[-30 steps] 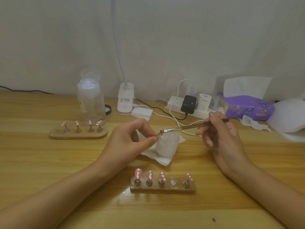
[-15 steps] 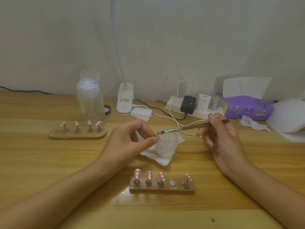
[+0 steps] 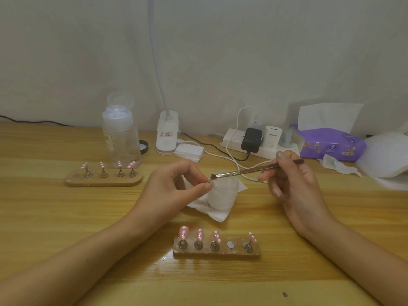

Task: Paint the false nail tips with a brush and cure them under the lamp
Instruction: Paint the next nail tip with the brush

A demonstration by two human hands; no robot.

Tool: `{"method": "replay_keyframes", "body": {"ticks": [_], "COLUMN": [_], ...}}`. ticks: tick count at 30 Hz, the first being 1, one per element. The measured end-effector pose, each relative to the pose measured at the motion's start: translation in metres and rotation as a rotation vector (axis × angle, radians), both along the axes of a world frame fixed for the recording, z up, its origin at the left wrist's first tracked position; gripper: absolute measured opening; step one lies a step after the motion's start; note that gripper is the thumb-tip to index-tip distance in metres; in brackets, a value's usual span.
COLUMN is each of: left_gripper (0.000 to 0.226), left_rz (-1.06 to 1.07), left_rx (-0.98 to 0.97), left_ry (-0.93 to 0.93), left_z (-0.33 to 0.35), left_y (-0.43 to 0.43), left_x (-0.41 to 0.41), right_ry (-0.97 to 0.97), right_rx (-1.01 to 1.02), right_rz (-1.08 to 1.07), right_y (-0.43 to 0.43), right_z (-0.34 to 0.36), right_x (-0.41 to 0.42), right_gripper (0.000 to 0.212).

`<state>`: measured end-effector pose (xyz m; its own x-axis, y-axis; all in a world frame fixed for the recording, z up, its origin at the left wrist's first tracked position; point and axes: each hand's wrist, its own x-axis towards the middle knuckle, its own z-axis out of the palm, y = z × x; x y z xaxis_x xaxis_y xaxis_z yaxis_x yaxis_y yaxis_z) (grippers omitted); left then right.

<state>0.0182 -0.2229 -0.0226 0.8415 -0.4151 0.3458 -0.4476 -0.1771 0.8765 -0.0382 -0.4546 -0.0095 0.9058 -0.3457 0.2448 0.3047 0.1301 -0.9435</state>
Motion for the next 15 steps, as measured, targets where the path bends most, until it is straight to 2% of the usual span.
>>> {"method": "replay_keyframes", "body": {"ticks": [6, 12, 15], "left_gripper": [0.008, 0.009, 0.010], "left_rz": [-0.001, 0.004, 0.010], "left_rx": [0.005, 0.003, 0.002], "left_ry": [-0.005, -0.001, 0.002], "left_z": [0.0001, 0.0006, 0.0007], "left_y": [0.0000, -0.0003, -0.0004], "left_x": [-0.0006, -0.0009, -0.0010], "right_ry": [0.041, -0.003, 0.030], "right_rx": [0.015, -0.010, -0.016], "right_rz": [-0.080, 0.008, -0.042], "right_y": [-0.0022, -0.0003, -0.0006], "right_z": [-0.0016, -0.0002, -0.0016], "right_x": [-0.0011, -0.0015, 0.0003], "right_gripper": [0.028, 0.025, 0.024]}}
